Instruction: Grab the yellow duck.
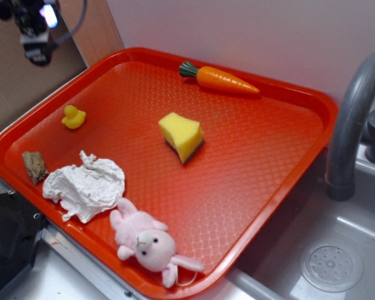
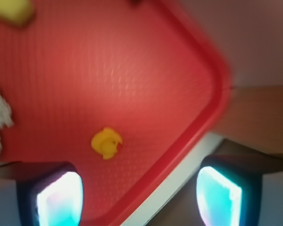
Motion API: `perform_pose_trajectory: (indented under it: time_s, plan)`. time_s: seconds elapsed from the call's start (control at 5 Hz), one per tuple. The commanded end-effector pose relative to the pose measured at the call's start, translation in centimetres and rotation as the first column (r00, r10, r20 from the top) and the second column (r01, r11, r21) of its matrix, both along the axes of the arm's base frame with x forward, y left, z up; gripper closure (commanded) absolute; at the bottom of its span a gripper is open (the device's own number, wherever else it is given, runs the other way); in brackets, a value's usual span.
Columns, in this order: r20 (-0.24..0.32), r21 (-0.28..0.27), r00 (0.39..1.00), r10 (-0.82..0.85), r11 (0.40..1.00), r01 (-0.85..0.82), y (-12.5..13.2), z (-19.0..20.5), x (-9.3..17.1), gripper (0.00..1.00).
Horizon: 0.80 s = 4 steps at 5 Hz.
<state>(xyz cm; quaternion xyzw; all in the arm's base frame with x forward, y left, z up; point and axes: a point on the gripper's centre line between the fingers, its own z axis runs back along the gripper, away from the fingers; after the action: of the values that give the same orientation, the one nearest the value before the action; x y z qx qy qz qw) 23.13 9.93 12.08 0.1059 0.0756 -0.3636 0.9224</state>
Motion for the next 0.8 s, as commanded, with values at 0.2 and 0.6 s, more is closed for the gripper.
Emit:
perform_pose_trajectory:
  time_s: [0.2,0.6]
  plan:
    - [-0.148,-0.039,0.988,-0.051,0.998,0.046,1.1,-5.3,-1.8,0.00]
    - [-0.068,-0.060,0.997,-0.022,0.998,0.018,0.5,-7.7,-2.1,0.00]
